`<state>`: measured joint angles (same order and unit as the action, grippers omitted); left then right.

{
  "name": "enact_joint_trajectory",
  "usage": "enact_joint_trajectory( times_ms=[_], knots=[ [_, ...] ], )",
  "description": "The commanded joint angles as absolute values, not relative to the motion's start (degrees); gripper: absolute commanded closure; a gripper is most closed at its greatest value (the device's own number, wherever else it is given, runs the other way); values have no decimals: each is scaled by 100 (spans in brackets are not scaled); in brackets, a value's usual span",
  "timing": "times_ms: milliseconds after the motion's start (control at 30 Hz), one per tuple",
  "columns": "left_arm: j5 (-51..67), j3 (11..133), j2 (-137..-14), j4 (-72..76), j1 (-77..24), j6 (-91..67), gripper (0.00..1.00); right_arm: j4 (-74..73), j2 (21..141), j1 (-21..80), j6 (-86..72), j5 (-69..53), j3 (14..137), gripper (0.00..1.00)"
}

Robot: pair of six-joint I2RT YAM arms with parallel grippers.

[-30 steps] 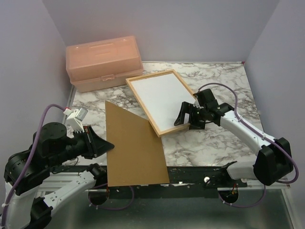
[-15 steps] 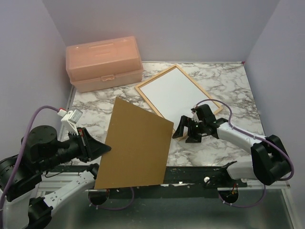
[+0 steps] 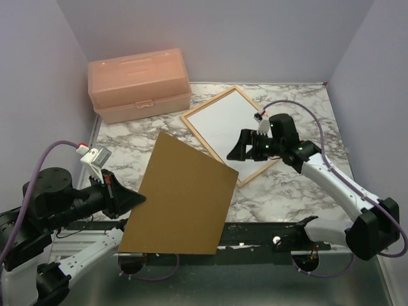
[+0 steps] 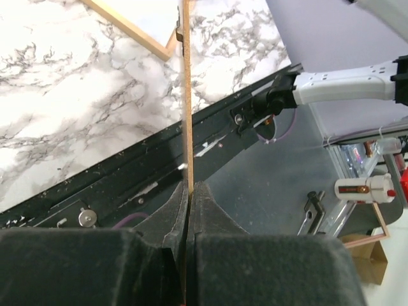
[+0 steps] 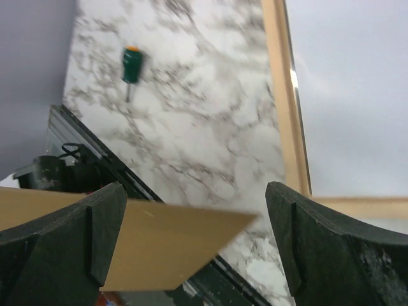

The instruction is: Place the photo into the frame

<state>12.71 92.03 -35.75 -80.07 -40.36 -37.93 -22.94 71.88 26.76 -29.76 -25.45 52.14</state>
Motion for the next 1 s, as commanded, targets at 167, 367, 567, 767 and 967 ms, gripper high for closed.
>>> enact_joint_trajectory(
  times_ms=[167,367,567,767,967],
  knots=[
    [1972,8655,-3495,-7253,-4051,-3416,100,-2476,6345,2707,-1453,-3614,6371,0],
    [2404,8398,-3385,-6925,-4048,-3297,100,-2045,6334,2706,-1240,-5201,6205,0],
    [2778,8288,-3372,-6638,-4045,-3260,100,-1911,6668,2705,-1382,-6725,6129,0],
    [2960,8128,-3280,-6243,-4046,-3385,100,-1847,6940,2709,-1587,-7473,6007,0],
    [3023,7939,-3221,-5876,-4049,-3541,100,-1493,6904,2711,-1909,-7741,5725,0]
  ],
)
